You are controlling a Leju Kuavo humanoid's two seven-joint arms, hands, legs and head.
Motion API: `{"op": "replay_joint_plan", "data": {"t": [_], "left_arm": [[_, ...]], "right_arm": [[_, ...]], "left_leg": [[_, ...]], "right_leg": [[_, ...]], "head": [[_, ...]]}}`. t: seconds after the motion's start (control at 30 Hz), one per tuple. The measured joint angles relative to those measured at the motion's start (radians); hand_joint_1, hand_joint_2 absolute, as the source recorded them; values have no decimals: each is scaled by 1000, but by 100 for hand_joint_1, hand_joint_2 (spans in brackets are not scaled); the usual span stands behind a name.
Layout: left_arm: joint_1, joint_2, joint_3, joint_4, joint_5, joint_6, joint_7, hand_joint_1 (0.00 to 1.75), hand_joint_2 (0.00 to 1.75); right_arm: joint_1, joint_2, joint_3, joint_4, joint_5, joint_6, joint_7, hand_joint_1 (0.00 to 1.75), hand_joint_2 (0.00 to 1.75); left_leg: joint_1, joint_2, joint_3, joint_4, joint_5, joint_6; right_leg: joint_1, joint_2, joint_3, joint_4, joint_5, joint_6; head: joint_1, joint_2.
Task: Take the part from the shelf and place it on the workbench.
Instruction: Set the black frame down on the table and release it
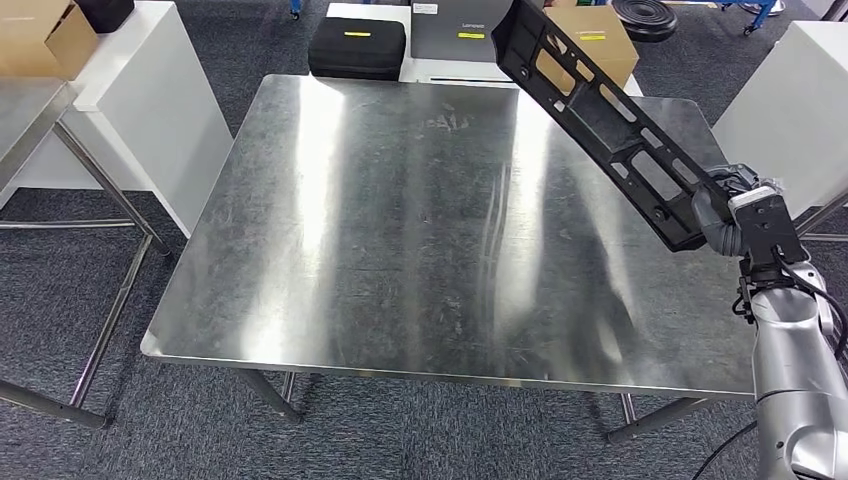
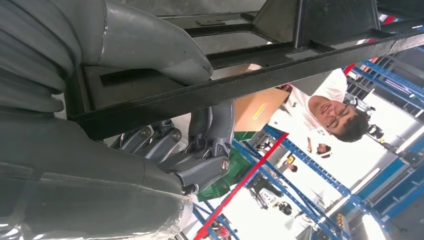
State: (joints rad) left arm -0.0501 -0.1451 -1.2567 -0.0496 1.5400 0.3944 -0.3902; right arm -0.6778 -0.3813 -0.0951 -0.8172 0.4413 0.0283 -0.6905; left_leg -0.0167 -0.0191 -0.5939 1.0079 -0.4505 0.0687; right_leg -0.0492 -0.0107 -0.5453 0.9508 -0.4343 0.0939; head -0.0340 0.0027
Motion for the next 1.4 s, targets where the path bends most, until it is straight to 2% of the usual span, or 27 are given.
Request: {"op": "replay_joint_plan", "data": {"t": [0.3, 0.53, 0.87, 1.17, 1.4], "left_arm": [[-1, 6, -5, -3, 12, -7, 3, 0, 175], [-4, 12, -6, -11, 21, -5, 20, 0, 175], [-5, 13, -6, -17, 26, 4, 19, 0, 175], [-5, 11, -11, -21, 20, 31, 10, 0, 175], [-5, 10, -24, -21, 19, 36, 13, 0, 175]], "right_arm": [[-67, 43, 35, 103, 37, -96, -4, 175, 175], [-163, 123, 98, 223, 86, -174, -4, 175, 175], [-300, 237, 150, 349, 143, -185, 25, 175, 175], [-315, 256, 153, 390, 132, -184, 5, 175, 175], [-315, 251, 152, 405, 112, -178, -1, 175, 175]], "left_leg": [[1, 1, 0, 0, 1, -1], [1, 2, 0, 0, 2, -1], [2, 2, 0, 0, 2, -1], [1, 2, 0, 0, 2, -1], [1, 2, 0, 0, 2, -1]], "right_leg": [[1, 0, -1, 4, 0, 0], [1, 1, -2, 5, 0, 0], [1, 0, -3, 5, 0, -1], [0, 1, -3, 5, 0, -1], [1, 1, -4, 5, 0, -1]], "head": [[0, 0], [0, 0], [0, 0], [0, 0], [0, 0]]}}
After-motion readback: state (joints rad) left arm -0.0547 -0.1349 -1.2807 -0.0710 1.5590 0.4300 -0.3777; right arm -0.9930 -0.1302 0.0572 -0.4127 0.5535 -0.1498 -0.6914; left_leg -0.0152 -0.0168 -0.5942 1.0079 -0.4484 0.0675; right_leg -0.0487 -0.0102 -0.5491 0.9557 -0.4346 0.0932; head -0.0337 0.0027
